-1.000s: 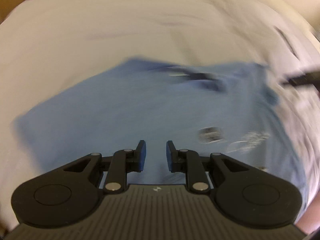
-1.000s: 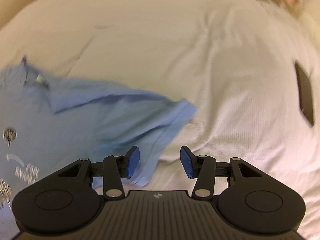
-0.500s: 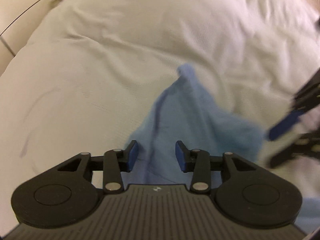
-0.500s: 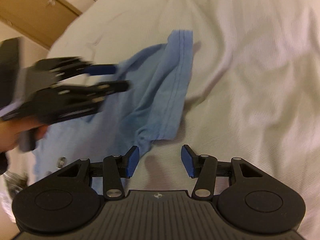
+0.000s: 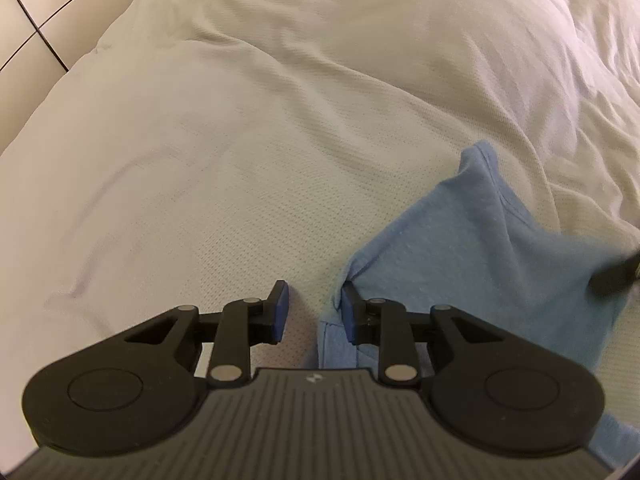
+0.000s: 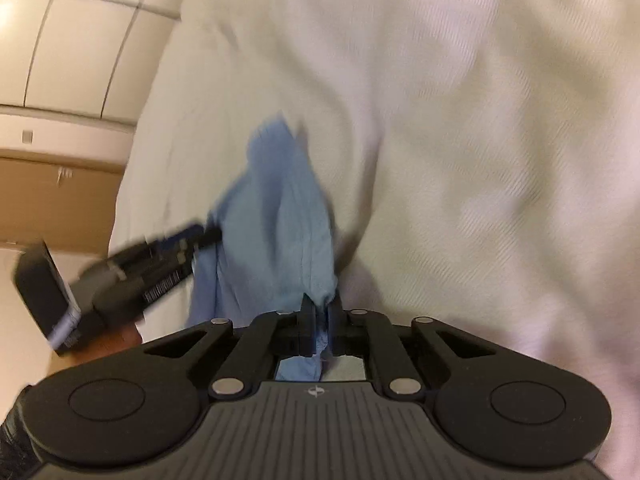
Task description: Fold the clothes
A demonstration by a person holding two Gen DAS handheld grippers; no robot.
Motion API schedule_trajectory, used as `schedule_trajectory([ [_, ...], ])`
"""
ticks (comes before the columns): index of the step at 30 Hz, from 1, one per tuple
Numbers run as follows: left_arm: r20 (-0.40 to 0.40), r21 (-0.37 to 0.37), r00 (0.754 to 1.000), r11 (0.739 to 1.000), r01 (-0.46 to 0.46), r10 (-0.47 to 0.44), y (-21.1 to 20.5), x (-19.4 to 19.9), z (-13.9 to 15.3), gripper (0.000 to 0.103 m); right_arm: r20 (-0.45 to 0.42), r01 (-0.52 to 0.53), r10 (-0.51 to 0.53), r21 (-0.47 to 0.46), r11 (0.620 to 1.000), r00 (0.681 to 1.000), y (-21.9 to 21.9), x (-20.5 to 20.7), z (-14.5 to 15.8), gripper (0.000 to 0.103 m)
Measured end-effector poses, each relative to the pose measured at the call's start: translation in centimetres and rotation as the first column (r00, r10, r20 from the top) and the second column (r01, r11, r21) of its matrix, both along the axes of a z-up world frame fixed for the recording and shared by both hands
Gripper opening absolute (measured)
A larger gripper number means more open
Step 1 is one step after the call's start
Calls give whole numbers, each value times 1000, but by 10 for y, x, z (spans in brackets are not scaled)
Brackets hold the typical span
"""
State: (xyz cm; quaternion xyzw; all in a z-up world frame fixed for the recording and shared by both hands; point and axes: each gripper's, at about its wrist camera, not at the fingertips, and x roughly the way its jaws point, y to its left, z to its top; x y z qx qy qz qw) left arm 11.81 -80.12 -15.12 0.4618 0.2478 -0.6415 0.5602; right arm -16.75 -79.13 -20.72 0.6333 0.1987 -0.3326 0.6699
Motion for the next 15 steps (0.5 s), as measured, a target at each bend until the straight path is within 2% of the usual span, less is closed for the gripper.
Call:
schedule_trajectory([
  [4, -12, -5, 1000, 1000, -4, 4, -1, 1, 4, 25, -150, -49, 23, -173, 984, 988, 2, -11, 32, 5],
  [7, -16, -25, 1000, 1000, -3, 3, 8, -4, 14, 24, -180, -112, 74, -206, 972, 981, 3, -4, 31, 8],
  [9, -47, -43, 999, 999, 4, -6, 15, -9, 22, 24, -201, -153, 108, -226, 962, 974, 4, 1, 31, 12],
  [13, -23, -27, 996, 996, 82, -83, 24, -22, 15, 25, -243, -236, 172, -268, 934, 955, 4, 13, 30, 34],
  [15, 23, -14, 993, 993, 115, -115, 20, -21, 3, 25, -254, -284, 211, -296, 912, 944, -13, 30, 29, 35],
])
